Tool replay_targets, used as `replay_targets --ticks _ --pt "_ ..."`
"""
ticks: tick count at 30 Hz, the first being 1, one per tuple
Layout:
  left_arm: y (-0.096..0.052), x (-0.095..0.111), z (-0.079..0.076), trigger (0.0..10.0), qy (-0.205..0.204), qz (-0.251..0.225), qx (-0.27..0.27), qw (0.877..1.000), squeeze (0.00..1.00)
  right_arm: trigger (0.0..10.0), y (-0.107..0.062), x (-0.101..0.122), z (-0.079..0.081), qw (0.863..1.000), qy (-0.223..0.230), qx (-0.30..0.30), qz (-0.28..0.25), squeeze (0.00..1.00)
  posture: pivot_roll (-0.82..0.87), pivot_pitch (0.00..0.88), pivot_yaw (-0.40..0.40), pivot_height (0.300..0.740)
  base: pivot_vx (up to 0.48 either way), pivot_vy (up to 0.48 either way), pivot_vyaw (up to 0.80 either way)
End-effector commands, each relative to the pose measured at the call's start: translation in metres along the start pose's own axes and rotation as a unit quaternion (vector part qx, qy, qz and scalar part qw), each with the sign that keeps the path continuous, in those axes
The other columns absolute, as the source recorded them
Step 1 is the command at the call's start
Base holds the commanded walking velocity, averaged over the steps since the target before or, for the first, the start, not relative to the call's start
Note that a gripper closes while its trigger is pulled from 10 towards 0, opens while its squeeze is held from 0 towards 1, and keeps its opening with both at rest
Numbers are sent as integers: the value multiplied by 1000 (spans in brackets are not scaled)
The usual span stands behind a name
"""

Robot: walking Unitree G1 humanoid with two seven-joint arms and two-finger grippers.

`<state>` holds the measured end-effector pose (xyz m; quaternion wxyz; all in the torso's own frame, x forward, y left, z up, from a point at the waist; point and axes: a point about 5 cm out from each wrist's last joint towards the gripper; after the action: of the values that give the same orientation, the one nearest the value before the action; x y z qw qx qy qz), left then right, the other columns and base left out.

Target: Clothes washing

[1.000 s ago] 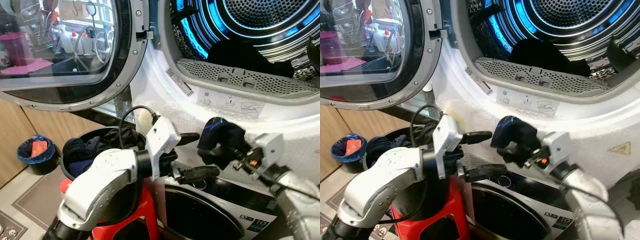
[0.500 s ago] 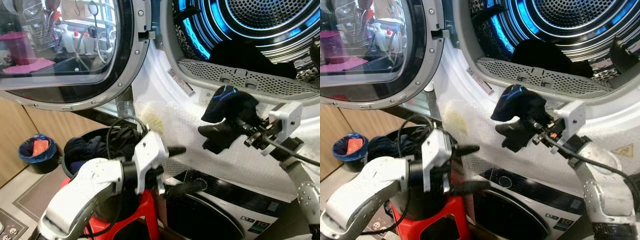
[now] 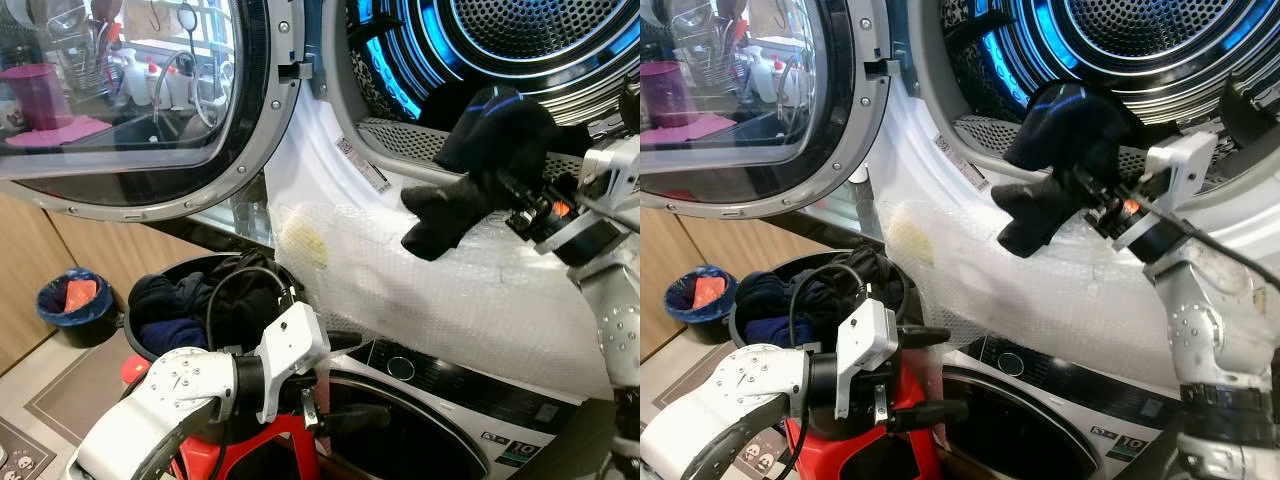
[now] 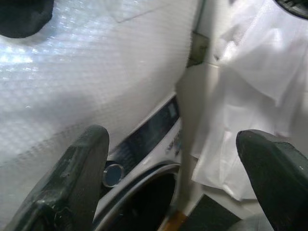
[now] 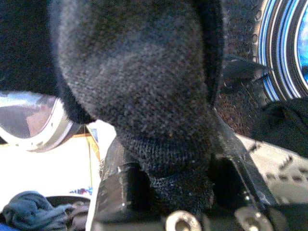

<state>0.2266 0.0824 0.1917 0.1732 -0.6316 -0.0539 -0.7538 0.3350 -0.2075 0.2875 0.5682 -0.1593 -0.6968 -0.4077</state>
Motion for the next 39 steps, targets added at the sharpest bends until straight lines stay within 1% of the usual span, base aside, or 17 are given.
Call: replay_targets --ticks 1,2,3,6,10,13,20,23,25,26,29,30,31,32,34,37,39 --pt "-2 11 3 10000 27 -24 24 999 0 10000 6 9 -2 1000 -1 -6 -23 0 68 0 -54 740 0 0 0" --pt "-1 15 8 10000 17 -37 44 998 0 10000 14 11 0 999 4 -3 -32 0 74 0 -59 740 0 0 0" --pt "-1 16 9 10000 17 -40 47 998 0 10000 16 12 1 999 5 -1 -35 0 76 0 -62 740 0 0 0" --pt "-1 19 8 10000 23 -43 46 998 0 10000 33 14 3 999 0 -1 -48 0 77 0 -63 740 0 0 0" --pt "-1 18 6 10000 26 -41 49 998 0 10000 44 14 3 998 -1 0 -56 0 86 2 -70 740 0 0 0" --pt "-1 18 6 10000 25 -42 54 997 0 10000 46 14 2 998 7 -1 -56 0 88 4 -73 740 0 0 0" --pt "-1 19 6 10000 25 -43 55 997 0 10000 48 14 -1 998 2 -2 -61 0 87 5 -73 740 0 0 0" --pt "-1 22 6 10000 29 -44 51 997 0 10000 54 22 -2 997 -8 -18 -73 0 75 24 -55 740 0 0 0" --pt "-2 21 6 10000 18 -47 48 998 0 10000 60 21 -2 997 -11 -37 -68 0 71 4 -48 740 0 0 0" --pt "-1 21 6 10000 19 -45 48 998 0 10000 67 22 -2 996 -14 -51 -69 0 71 12 -46 740 0 0 0" --pt "1 22 5 10000 24 -46 45 998 0 10000 75 24 0 996 -18 -61 -70 0 72 21 -49 740 0 0 0" --pt "2 22 3 10000 16 -48 39 998 0 10000 85 27 2 994 -21 -78 -74 0 68 26 -46 740 0 0 0" --pt "2 22 3 10000 16 -48 39 998 0 10000 85 27 2 994 -21 -78 -74 0 68 26 -46 740 0 0 0" --pt "2 22 0 10000 10 -47 36 998 0 10000 97 30 5 992 -27 -95 -75 0 68 29 -47 740 0 0 0" --pt "3 21 -1 10000 11 -47 37 998 0 10000 104 33 6 991 -24 -105 -78 0 72 34 -50 740 0 0 0" --pt "3 22 -2 10000 11 -48 40 998 0 10000 113 38 4 986 -5 -146 -86 0 75 42 -55 740 0 0 0" --pt "2 21 -4 10000 4 -47 45 998 0 10000 123 45 1 977 -11 -193 -88 0 78 54 -62 740 0 0 0"
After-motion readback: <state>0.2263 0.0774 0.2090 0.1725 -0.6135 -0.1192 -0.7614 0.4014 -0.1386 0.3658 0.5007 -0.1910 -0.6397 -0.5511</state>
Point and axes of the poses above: a point about 5 cm out from each wrist's last joint towards the gripper, its own y axis pointing out of the wrist towards the gripper, its own x axis along the axis of the wrist's last joint, z = x × y, and after that the axes turned 2 degrees about y, right-handed
